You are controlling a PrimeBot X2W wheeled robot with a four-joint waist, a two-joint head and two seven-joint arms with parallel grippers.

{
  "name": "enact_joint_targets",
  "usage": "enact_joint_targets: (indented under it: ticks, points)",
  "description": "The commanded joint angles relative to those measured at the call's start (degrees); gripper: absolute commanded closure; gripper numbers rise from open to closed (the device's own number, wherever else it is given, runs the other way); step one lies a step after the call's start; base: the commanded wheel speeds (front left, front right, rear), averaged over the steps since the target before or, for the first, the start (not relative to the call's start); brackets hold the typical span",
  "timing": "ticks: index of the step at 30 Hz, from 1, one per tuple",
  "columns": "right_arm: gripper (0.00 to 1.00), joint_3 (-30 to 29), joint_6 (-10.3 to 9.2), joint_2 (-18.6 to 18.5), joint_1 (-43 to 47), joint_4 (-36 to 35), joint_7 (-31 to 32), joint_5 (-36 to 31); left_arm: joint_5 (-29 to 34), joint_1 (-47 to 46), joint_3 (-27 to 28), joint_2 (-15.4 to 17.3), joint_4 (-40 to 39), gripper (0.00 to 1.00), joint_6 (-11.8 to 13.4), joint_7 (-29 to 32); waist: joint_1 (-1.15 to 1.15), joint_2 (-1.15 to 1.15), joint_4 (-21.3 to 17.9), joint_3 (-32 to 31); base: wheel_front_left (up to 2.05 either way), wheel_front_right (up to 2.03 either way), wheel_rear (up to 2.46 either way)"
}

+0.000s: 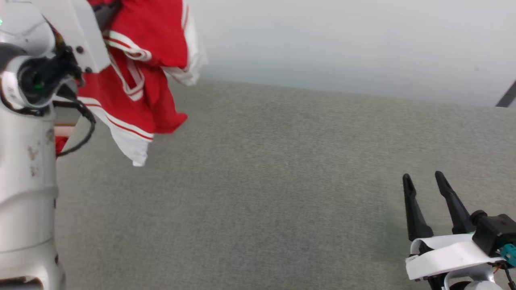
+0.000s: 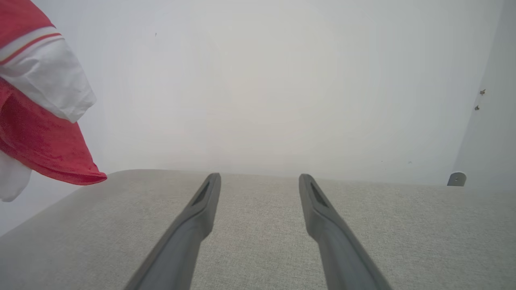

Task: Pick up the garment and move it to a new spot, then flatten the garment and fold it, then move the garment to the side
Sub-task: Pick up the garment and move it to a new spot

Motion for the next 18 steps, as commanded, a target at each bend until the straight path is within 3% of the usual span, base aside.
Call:
enact_joint_targets:
  ticks: [1,18]
  points:
    - [0.00,-0.7,0.02,0.2,0.6,0.1,-0.4,-0.6,-0.4,1.0,-0.3,-0.2,-1.0,1.00,0.4,0.7,0.00,0.00,-1.4,-0.5,0.00,0.00,0.00]
    - [0.00,-9.6,0.02,0.8,2.6,-0.5,-1.5,-1.0,-1.3,13.3,-7.4,-4.6,-20.3,1.00,5.0,10.7,0.00,0.00,-9.9,1.5,0.00,0.00,0.00]
